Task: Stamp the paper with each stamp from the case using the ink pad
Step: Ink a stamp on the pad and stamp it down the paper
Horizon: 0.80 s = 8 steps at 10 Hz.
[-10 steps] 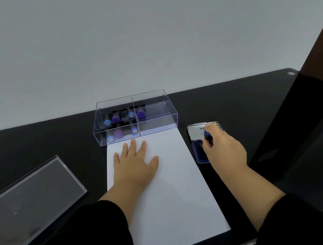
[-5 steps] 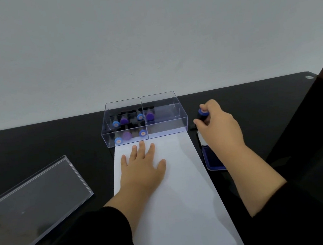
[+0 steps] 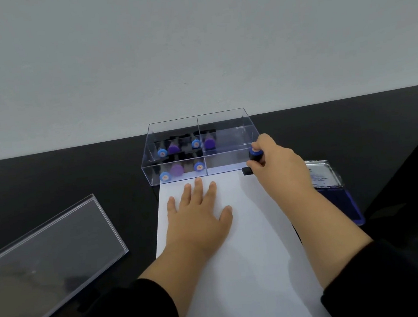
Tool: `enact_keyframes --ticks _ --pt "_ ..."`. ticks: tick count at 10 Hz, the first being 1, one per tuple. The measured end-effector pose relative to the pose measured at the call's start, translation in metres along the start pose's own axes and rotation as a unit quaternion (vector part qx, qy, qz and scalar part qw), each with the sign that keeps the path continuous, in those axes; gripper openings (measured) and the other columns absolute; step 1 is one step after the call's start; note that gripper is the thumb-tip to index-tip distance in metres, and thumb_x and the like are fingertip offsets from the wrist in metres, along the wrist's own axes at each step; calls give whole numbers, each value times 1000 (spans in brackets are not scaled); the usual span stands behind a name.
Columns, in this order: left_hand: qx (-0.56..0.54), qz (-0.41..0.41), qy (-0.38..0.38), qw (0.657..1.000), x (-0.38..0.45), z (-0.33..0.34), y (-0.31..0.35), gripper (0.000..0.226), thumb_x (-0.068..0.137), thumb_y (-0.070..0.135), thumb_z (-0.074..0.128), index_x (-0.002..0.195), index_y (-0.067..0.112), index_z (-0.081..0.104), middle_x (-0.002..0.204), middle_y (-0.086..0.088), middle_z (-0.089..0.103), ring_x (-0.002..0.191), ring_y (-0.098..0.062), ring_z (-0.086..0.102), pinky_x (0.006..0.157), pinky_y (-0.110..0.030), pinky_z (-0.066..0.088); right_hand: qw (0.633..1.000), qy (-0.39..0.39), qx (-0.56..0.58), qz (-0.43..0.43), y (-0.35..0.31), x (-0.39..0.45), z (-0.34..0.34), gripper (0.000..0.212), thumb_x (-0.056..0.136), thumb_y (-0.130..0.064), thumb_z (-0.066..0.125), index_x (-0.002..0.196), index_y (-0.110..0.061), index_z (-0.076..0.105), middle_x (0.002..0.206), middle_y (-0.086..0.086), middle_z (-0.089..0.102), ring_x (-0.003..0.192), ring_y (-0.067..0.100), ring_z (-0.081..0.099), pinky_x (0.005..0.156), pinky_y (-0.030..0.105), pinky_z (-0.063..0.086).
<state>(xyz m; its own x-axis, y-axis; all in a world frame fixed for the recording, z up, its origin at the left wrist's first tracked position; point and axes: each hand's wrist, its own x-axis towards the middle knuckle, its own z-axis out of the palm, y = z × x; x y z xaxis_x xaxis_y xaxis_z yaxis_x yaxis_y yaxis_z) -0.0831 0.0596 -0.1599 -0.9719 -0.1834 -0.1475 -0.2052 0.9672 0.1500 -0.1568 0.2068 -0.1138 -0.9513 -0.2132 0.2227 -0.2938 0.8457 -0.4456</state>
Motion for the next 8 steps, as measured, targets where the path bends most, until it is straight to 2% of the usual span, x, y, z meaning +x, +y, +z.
enact_keyframes --ticks 1,4,6,8 --pt "2 0 -2 1000 0 0 0 62 97 54 18 151 33 -6 158 5 -17 145 -15 -16 116 -44 -11 1000 -7 -6 -10 0 2 3 18 96 -26 49 110 -19 40 93 5 61 76 22 56 68 33 47" --pt "-1 -5 -2 1000 1 -1 0 62 97 54 19 151 34 -5 158 6 -15 146 -15 -15 115 -44 -10 1000 -18 -12 -12 1 4 6 18 96 -25 49 111 -18 42 96 6 62 76 22 53 68 32 46" --pt "0 -5 -3 1000 1 -1 1 62 97 54 19 150 35 -5 158 6 -16 145 -15 -15 115 -44 -10 1000 -9 -18 -8 1 3 10 17 97 -25 49 112 -18 44 97 5 61 76 20 49 64 28 39" --pt "1 -7 1 1000 1 0 0 62 97 54 19 151 35 -4 158 6 -15 146 -15 -14 116 -44 -9 1000 -3 -14 0 -1 2 11 17 97 -23 47 113 -19 45 97 5 62 76 21 49 63 30 42"
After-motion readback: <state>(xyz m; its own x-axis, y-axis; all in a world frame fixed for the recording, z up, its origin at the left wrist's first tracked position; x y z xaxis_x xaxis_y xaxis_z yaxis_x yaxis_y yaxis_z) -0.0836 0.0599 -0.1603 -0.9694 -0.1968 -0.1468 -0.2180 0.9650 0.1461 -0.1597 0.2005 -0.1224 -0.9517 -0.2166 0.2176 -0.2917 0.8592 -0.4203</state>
